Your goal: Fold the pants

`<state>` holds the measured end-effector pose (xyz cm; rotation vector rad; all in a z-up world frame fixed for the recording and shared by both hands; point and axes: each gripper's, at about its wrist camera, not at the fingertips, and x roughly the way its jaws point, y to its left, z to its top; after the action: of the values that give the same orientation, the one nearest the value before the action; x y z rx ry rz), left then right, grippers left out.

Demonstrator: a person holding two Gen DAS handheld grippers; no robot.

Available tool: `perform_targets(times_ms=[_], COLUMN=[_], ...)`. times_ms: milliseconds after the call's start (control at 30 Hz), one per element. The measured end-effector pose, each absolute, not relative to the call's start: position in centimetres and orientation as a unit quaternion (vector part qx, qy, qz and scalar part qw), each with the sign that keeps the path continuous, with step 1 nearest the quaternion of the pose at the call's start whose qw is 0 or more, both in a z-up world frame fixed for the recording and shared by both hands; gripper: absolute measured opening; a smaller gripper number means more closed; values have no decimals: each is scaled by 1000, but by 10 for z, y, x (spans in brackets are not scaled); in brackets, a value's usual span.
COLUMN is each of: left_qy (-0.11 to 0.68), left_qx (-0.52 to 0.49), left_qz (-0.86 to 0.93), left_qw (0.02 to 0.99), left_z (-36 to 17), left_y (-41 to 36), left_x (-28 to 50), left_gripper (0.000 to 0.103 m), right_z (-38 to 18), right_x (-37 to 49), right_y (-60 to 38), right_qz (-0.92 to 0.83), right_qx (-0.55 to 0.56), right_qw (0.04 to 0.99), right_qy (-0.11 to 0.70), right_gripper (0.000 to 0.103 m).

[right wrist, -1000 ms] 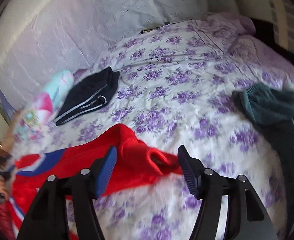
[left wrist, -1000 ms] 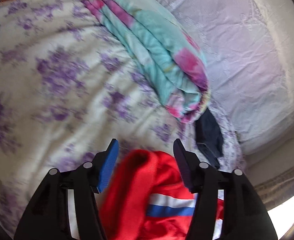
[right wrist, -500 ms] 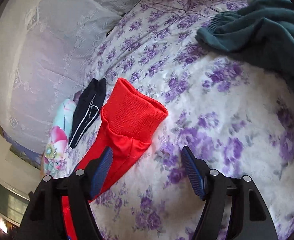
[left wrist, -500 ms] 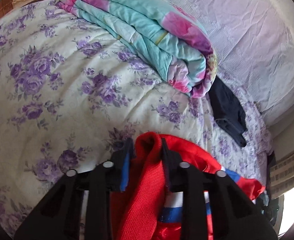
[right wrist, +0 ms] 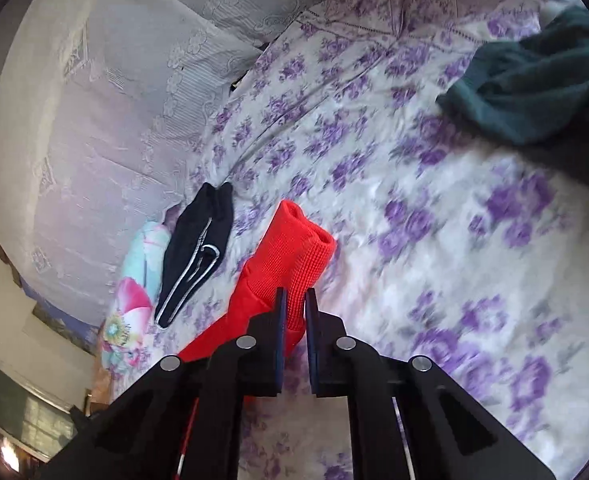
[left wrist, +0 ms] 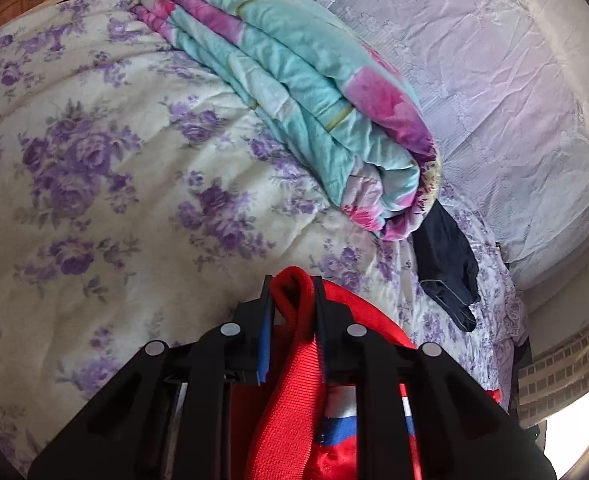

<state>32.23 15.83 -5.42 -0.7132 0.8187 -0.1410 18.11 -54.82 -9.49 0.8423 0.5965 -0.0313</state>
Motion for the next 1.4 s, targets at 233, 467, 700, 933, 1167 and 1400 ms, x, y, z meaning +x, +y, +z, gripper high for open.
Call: perform_targets(times_ms=[233, 467, 700, 933, 1167, 1400], left_qy=[412, 367, 441, 391, 364, 365], left_qx=[-392, -387, -168, -155, -153, -290], left_qz=[-69, -77, -36, -7, -59, -116], left_qw=[820, 843, 881, 907, 917, 877], left_z=[-72, -34, -38, -25, -31, -54], left_y=[173, 182, 111, 104, 77, 119], left_x=[323, 285, 273, 237, 164, 97], left_gripper=[28, 42, 61, 62, 73, 77], right_z=[-91, -62, -94, -52, -54, -64], right_x=[171, 156, 203, 127, 64, 16], right_y=[-553, -513, -467, -448, -399, -398], right_qz=[-77, -60, -37, -68, -33, 25], right_qx=[373, 262, 133, 154, 143, 185], right_qw=[880, 928, 902, 944, 962, 938], right_qy=[285, 258, 409, 284, 231, 292], right_gripper=[16, 54, 68, 84, 98, 98])
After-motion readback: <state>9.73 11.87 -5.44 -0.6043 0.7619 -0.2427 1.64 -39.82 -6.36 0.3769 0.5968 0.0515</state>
